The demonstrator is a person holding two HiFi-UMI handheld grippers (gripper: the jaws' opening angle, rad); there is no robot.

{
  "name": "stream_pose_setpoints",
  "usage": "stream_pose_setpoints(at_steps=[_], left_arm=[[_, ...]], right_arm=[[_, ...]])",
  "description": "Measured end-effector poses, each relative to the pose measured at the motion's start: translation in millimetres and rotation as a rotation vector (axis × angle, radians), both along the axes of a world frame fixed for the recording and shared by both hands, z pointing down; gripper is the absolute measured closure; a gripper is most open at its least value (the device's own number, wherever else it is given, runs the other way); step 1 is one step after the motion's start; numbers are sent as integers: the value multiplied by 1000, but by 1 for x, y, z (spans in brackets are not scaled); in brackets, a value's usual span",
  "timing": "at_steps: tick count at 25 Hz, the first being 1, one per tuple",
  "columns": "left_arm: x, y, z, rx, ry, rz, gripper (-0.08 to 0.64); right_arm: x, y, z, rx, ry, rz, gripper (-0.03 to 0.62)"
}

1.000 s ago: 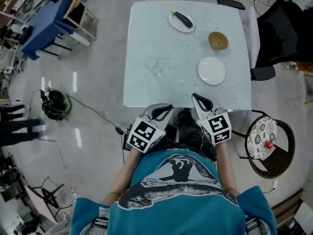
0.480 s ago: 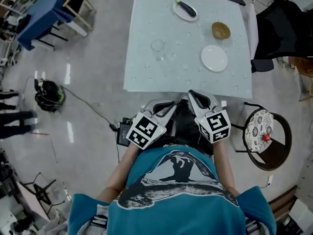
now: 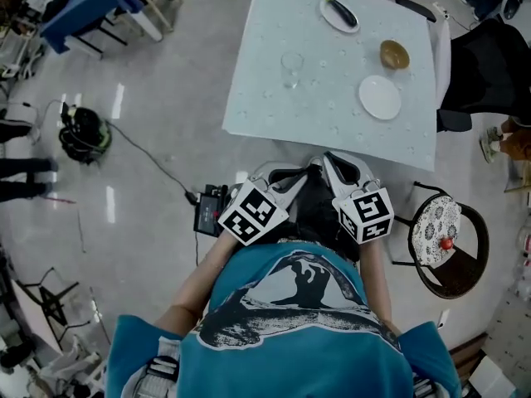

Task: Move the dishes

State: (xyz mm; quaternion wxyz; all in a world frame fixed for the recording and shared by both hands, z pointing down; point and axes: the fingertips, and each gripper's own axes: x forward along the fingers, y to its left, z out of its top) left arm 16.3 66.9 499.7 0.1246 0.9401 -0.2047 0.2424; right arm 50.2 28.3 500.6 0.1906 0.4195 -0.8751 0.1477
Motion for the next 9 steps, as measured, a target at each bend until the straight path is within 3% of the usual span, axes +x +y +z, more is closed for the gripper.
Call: stream_pose_setpoints(at_steps=[9], left_arm=[[-3, -2, 1, 0, 6, 4, 531]], right_arm=[[-3, 2, 2, -7, 5, 5, 591]])
